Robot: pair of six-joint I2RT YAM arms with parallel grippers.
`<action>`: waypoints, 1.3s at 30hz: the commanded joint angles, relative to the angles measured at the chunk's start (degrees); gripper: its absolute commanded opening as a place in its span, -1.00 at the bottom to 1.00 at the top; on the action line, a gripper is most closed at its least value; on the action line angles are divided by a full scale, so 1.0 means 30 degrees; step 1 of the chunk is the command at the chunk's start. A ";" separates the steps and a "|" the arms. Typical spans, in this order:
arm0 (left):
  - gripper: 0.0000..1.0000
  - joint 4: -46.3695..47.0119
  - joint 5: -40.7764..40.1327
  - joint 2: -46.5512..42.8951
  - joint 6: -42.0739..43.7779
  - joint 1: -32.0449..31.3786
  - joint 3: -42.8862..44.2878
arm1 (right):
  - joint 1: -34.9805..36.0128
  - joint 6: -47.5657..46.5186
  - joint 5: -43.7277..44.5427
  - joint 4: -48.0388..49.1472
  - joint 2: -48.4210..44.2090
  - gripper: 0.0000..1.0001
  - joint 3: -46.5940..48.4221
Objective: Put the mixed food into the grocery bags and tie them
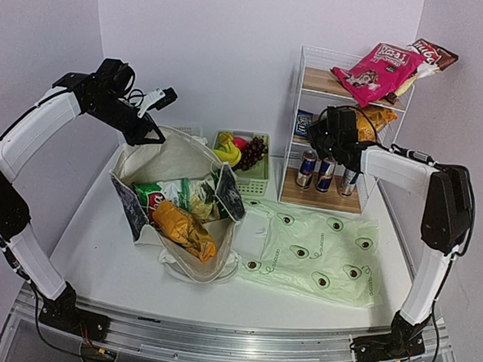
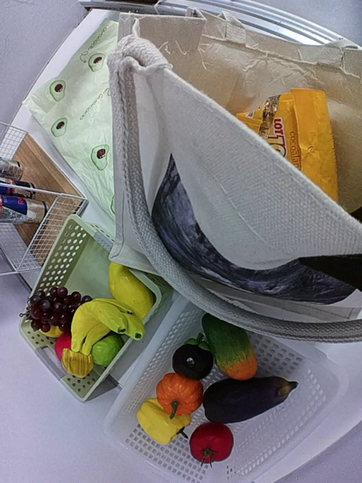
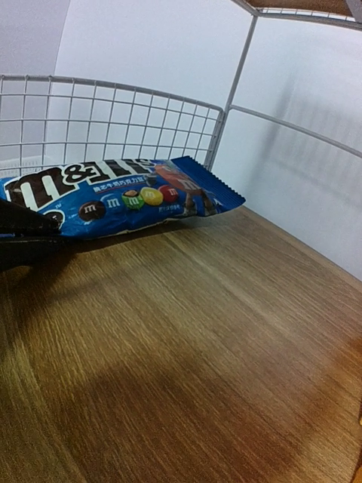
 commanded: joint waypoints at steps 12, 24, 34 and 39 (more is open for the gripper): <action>-1.00 0.1081 -0.0004 -0.0792 0.0389 0.0077 0.0147 | 0.1226 -0.5353 0.0071 0.0871 -0.4131 -1.00 -0.2193; -1.00 0.1206 0.0114 -0.0557 0.0523 0.0076 0.0056 | 0.3044 -0.8893 0.1797 -0.0964 -0.8127 -1.00 -0.4065; -1.00 0.1294 0.0139 -0.0444 0.0523 0.0065 0.0005 | 0.5264 -1.3173 0.1506 -0.4459 -1.1111 -1.00 -0.3922; -1.00 0.1401 0.0196 -0.0391 0.0513 0.0077 -0.0033 | 0.6705 -1.5382 -0.1224 -0.5411 -1.3213 -1.00 -0.4973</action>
